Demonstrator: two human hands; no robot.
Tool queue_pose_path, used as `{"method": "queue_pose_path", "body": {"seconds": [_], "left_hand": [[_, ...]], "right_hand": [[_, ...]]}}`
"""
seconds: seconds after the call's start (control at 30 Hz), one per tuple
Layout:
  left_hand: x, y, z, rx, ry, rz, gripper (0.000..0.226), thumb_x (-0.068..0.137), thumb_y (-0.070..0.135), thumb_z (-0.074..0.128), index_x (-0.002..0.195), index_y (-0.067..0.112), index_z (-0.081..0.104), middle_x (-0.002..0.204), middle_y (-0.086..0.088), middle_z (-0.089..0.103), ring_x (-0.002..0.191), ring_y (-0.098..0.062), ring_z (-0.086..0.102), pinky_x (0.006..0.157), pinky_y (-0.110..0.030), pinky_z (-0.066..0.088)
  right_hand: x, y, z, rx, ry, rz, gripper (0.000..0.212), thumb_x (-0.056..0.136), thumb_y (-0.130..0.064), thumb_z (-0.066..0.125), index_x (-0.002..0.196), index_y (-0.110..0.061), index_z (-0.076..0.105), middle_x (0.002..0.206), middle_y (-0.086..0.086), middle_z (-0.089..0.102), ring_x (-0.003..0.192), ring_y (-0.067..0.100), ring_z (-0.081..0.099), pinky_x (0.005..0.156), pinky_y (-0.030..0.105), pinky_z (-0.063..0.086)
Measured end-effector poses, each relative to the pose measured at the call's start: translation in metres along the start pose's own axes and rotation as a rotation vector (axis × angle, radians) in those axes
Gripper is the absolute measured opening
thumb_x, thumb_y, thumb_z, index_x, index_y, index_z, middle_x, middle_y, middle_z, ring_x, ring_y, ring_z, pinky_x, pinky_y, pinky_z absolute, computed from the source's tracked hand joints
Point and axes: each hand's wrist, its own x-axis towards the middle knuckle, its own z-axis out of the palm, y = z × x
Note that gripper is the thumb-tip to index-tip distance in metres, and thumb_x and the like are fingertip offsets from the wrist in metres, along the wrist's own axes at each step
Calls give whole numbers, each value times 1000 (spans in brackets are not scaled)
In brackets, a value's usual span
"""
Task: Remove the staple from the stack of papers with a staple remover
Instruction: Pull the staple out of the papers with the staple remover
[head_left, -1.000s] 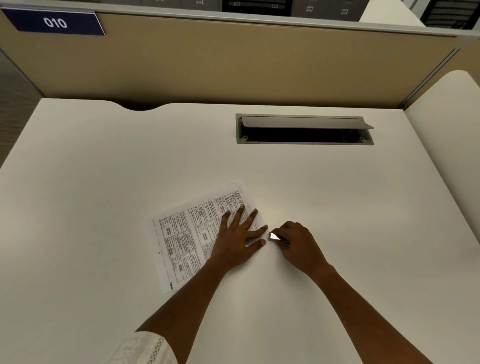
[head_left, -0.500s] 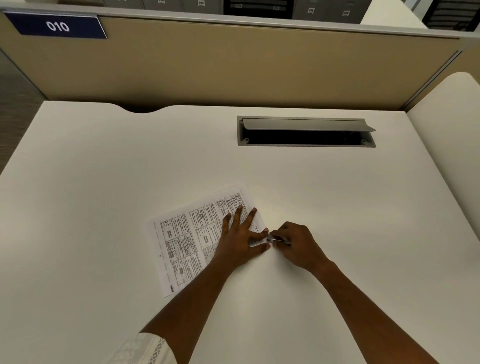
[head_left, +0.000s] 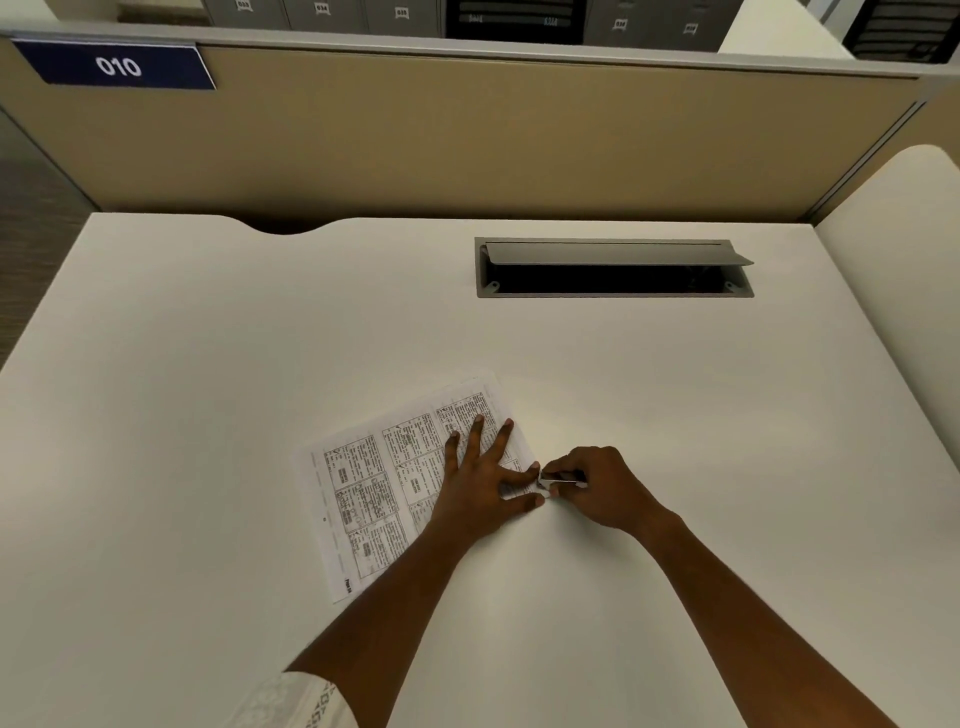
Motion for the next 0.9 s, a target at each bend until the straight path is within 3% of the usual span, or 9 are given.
{"method": "queue_pose_path", "body": {"seconds": [0.07,0.13,0.27,0.5,0.67,0.8,0.9], "left_hand": [[0,1,0,-11,12,-4,47,91,75,45,131,54,60,172,2,4,157,-32,-15,122,-58,-13],[-1,2,0,-24,27,-7,44,94,72,43,131,54,61,172,2,5,158,-32,-14,121,-56,-14],[-1,1,0,-20,28,-1,41,97,68,43,132,53,60,172,2,5,158,-32,-14,121,-56,-13],[0,1,-1,-4,15,-9,44,95,70,44,132,53,59,172,2,6,158,-32,-12,123,-57,-10],[1,0,1,-36,20,-16,46,93,72,45,132,52,60,172,5,5,158,-29,-13,122,-55,-13],[1,0,2,-26,26,-13,46,94,72,44,132,52,60,172,5,4,158,-29,-13,122,-54,-13],[0,0,2,-21,29,-10,47,94,72,43,132,53,60,172,5,4,158,-29,-13,122,-55,-13]], "right_hand": [[-5,1,4,-77,20,-48,20,87,-13,75,107,-17,79,92,5,74,84,17,67,75,28,53],[-10,3,8,-136,67,-55,23,89,-11,70,111,-16,77,97,5,72,91,22,65,80,35,53],[-17,6,15,-157,136,-58,23,91,-13,69,113,-16,76,102,4,71,94,22,62,80,34,51],[-11,-2,10,-106,85,-86,22,88,-8,71,108,-15,79,88,7,71,82,23,67,72,39,55],[-15,3,6,-247,127,-57,24,93,-13,66,113,-19,77,103,1,71,97,23,62,80,35,50],[-19,-1,7,-289,114,-93,24,94,-14,65,114,-19,77,105,2,72,98,25,61,79,40,50],[-18,-3,8,-267,109,-91,25,93,-14,66,115,-18,76,104,3,72,97,25,61,79,36,49]]}}
